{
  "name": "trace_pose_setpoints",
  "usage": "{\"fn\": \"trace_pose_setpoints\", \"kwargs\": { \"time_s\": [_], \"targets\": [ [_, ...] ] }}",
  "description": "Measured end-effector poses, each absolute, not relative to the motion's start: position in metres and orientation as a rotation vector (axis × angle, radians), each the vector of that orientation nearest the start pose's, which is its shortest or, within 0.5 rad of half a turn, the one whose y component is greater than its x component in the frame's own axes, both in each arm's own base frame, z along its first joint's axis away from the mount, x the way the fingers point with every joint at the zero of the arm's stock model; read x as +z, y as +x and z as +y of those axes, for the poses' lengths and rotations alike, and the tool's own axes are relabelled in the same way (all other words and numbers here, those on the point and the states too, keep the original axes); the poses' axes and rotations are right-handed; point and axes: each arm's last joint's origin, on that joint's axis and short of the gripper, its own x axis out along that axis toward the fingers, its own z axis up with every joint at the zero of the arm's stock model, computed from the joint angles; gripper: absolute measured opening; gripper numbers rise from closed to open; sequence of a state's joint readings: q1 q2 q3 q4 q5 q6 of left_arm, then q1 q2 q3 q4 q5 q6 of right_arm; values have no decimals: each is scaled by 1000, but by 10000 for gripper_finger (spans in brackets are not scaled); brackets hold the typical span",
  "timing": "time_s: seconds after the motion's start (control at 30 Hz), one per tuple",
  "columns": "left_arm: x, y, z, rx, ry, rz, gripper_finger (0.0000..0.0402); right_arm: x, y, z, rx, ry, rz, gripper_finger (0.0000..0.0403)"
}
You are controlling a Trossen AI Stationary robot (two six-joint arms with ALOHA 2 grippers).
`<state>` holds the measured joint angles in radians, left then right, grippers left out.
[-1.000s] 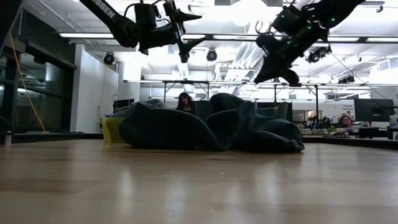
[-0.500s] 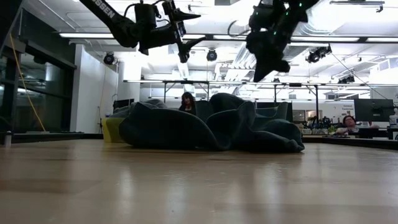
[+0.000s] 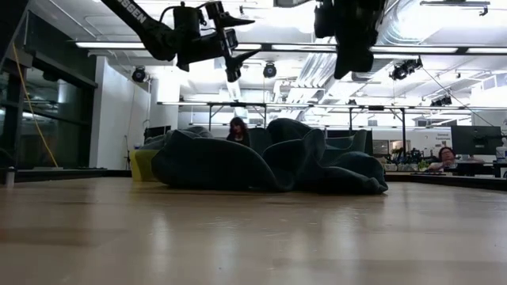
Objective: Pick & Place hat
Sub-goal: Put the right blue cap into the blue bin
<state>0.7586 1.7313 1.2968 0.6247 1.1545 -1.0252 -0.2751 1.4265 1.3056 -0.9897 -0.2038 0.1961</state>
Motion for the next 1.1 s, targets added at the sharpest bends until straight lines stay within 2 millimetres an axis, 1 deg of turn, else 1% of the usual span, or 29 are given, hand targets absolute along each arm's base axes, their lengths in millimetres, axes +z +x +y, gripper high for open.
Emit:
{"fn": "trace_pose_setpoints", "kwargs": {
  "time_s": [0.17,0.27,0.47,0.53,0.63,0.8,0.93,1.03,1.1],
  "targets": [
    [330,299,246,-446,-841,122,294,306,270,-36,-217,391,1122,1],
    [330,299,246,-460,-837,131,294,296,270,-17,-237,415,1155,3],
    [329,298,245,-495,-813,151,294,256,266,23,-255,518,1209,1],
    [329,298,245,-507,-804,157,294,243,266,36,-272,528,1184,1],
    [329,298,245,-509,-799,160,294,228,265,51,-333,548,1097,3],
    [328,298,245,-506,-806,166,294,211,262,69,-393,578,982,2],
    [328,298,245,-506,-807,166,294,201,258,78,-435,593,892,3],
    [327,298,245,-511,-807,170,294,195,256,81,-477,616,835,16],
    [327,298,244,-521,-808,178,294,193,257,81,-483,638,804,32]
  ]
}}
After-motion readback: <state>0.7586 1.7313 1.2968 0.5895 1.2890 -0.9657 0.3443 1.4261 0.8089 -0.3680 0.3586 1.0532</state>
